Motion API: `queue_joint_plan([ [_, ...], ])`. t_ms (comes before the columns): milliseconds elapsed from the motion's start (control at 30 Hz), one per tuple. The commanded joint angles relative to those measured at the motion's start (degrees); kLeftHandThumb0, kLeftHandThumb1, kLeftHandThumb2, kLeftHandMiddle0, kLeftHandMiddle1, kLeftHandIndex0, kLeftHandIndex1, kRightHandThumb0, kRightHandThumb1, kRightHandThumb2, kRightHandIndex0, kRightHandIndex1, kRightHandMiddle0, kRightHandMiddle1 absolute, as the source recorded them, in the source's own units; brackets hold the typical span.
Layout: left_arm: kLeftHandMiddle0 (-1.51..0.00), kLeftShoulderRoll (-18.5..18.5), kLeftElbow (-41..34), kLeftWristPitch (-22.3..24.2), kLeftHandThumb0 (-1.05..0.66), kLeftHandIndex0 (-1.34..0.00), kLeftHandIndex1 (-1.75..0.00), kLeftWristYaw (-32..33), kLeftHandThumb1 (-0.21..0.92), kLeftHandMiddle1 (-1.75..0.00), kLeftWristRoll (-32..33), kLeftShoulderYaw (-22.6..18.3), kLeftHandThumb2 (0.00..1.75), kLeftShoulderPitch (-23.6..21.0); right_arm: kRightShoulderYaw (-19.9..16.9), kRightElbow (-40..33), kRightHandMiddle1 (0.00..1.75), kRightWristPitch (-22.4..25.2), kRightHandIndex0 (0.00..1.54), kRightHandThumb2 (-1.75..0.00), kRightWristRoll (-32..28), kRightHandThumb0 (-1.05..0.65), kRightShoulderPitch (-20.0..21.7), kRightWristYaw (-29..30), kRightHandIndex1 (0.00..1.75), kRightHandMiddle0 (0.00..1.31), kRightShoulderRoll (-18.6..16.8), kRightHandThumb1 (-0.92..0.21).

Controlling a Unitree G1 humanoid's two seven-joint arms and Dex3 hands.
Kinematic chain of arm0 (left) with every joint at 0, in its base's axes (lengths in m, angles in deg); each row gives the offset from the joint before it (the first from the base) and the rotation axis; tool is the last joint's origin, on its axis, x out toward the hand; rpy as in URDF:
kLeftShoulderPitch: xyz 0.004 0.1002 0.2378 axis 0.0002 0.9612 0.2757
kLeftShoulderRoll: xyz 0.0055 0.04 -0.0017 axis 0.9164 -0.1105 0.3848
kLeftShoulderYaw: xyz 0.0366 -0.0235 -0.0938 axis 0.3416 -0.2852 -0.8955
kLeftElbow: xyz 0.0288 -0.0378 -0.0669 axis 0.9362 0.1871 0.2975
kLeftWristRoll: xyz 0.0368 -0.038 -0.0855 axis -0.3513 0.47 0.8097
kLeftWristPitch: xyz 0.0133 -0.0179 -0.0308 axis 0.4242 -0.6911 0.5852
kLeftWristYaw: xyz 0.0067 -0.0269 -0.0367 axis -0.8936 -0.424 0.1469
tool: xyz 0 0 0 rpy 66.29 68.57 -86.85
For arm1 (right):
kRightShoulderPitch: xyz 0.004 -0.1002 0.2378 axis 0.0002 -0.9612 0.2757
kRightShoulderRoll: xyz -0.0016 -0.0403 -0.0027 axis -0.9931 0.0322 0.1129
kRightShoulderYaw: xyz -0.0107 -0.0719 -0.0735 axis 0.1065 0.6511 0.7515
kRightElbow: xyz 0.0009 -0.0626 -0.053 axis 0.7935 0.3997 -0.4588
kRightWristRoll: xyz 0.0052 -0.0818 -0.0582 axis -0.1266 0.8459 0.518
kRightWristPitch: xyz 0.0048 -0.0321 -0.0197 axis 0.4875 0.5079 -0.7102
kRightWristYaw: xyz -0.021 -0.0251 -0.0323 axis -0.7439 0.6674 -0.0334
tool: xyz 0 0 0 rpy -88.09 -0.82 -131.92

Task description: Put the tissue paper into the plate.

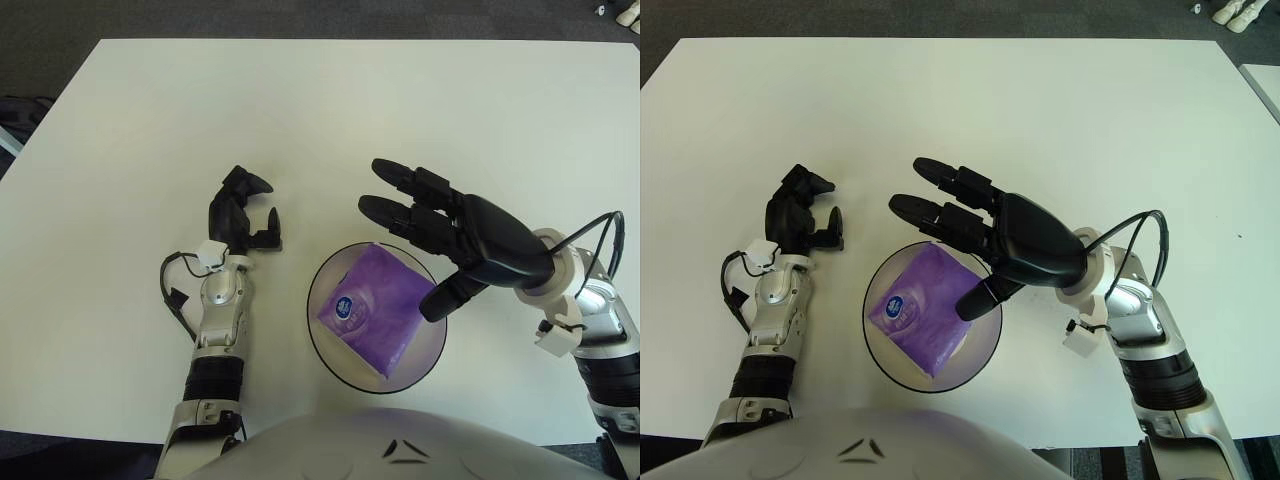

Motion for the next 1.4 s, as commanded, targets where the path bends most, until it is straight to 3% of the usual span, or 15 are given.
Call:
queue_joint_plan([
  [0,-0.91,0.14,3.6,0.77,-0.01,-0.75,-1.63,-1.06,-0.09,-1.75,0.28,0.28,1.74,2.35,-1.01,-0.4,0.0,-0.33,0.0,-0.68,0.57,-0.95,0.32,0.56,0.0,0.0,0.37,-0.92],
  [100,-0.9,0.16,3.99,0.42,-0.01,-0.74,-1.65,-1.51,-0.09,-1.75,0.57,0.29,1.74,2.15,-1.53,-0.95,0.0,1.44,0.0,-0.68,0.07,-0.95,-0.48,0.97,0.0,0.0,-0.08,-0.92],
  [333,-0.9,-0.01,4.29,0.89,-0.01,-0.72,-1.68,-1.35,-0.08,-1.75,0.26,0.29,1.75,1.86,-0.49,-3.73,0.0,14.89,0.0,-0.72,-11.08,-0.89,-3.38,0.66,0.0,0.0,-1.48,-0.92],
  [1300,-0.91,0.0,4.18,1.34,-0.01,-0.66,-1.72,-0.06,-0.06,-1.75,-0.92,0.24,1.75,1.76,-1.14,-5.17,0.0,16.78,0.0,-0.73,-11.6,-0.87,-3.96,-0.88,0.0,0.0,-2.12,-0.92],
  [1333,-0.91,0.01,4.28,1.24,-0.01,-0.67,-1.71,-0.06,-0.06,-1.75,-0.92,0.25,1.75,1.72,-3.87,0.12,0.0,22.21,0.0,-0.73,-7.49,-0.87,-4.92,13.94,0.0,0.0,-14.3,-0.92],
  [1367,-0.91,0.03,4.34,1.18,-0.01,-0.67,-1.71,-0.06,-0.06,-1.75,-0.9,0.27,1.75,1.7,-5.96,4.08,0.35,26.29,0.15,-0.81,-4.37,-0.78,-5.63,25.02,0.23,0.09,-23.5,-0.83],
])
